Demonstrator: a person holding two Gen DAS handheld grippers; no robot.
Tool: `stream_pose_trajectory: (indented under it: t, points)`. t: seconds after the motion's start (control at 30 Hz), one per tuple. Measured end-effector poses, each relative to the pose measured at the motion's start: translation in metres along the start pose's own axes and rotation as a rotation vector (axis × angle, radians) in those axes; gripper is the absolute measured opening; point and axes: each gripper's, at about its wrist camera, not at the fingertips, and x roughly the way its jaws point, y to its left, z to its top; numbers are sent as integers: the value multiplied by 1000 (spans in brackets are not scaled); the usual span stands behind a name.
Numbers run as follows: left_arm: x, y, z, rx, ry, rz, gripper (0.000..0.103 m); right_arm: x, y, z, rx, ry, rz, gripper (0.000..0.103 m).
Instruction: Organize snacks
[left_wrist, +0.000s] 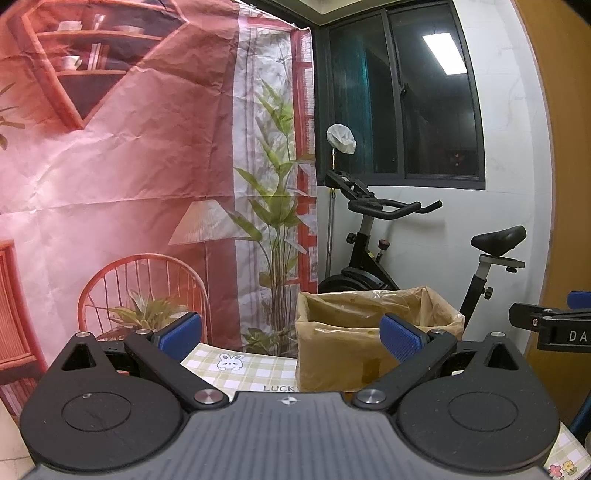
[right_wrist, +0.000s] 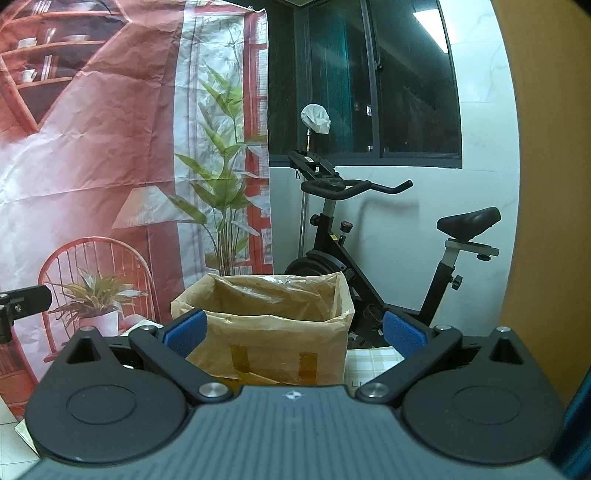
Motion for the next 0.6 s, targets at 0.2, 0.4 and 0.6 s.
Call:
stream_pose_trajectory:
  t: [0.2,0.4,0.6]
  points:
    - [0,1,0,2,-2,-2,103,0,1,0,-4,2,1,103]
    - [3,2,0,-6,7,-1,103,0,2,1,-6,6,1,103]
    - [17,13,-9,-98,49,-52,103,4,4,-4,-10,13,5,103]
